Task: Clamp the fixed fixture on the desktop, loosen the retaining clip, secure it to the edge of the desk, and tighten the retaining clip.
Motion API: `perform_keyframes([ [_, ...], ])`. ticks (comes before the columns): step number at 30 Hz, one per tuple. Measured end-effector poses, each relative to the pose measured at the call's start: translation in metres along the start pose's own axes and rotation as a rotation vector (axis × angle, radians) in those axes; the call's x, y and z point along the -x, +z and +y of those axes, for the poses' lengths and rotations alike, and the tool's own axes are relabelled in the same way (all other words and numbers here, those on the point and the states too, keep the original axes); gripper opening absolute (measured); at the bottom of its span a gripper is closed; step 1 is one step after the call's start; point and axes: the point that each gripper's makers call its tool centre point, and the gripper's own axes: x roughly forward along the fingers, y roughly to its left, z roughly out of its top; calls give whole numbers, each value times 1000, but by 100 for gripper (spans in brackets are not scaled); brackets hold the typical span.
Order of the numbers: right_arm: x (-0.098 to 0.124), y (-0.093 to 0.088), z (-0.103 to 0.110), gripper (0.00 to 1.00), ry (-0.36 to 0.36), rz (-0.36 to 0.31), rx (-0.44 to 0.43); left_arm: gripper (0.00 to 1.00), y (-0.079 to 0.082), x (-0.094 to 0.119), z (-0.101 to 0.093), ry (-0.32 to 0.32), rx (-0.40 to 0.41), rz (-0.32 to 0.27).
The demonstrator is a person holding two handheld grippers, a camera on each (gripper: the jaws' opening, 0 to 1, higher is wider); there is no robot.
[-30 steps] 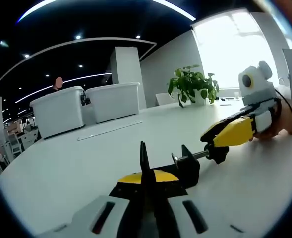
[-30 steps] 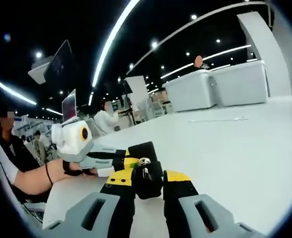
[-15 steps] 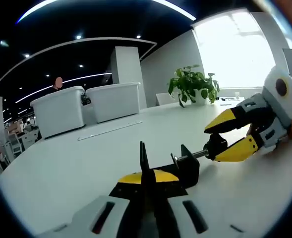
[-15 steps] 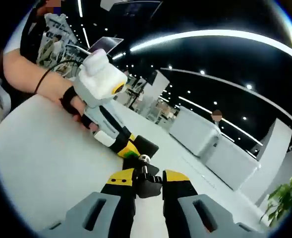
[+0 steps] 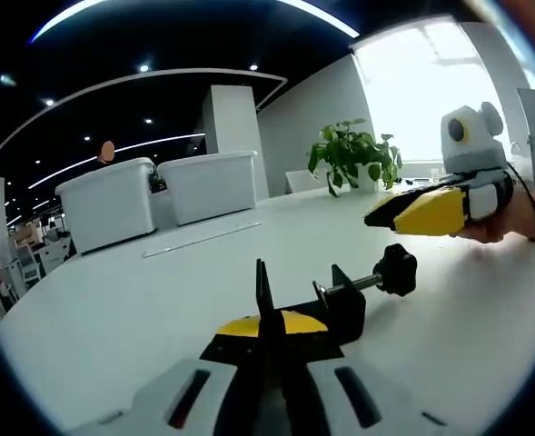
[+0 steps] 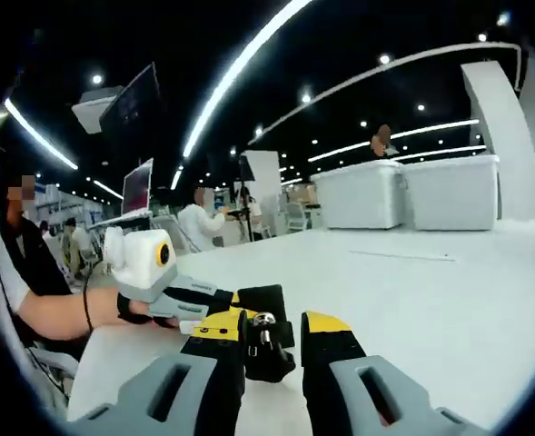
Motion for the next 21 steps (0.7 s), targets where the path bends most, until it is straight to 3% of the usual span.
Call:
perform_keyframes([
  [3, -2, -3, -8, 23, 29, 37, -116, 5, 0, 0, 0, -2, -2, -2],
  [5, 1, 0, -9, 23, 42, 21, -181, 5, 0, 1, -1, -2, -3, -2],
  [8, 8, 2, 1, 23, 53, 4, -157, 5, 0, 1, -1, -4, -2, -1],
  [14, 4, -22, 8, 21, 46, 113, -46, 5, 0, 2, -2, -5, -2, -1],
  [17, 1, -26, 11, 18, 33, 117, 11, 5, 0, 2, -2, -4, -1, -1],
  [21, 1, -22, 14, 17, 56, 75, 81, 5, -1, 2, -2, -2, 1, 0],
])
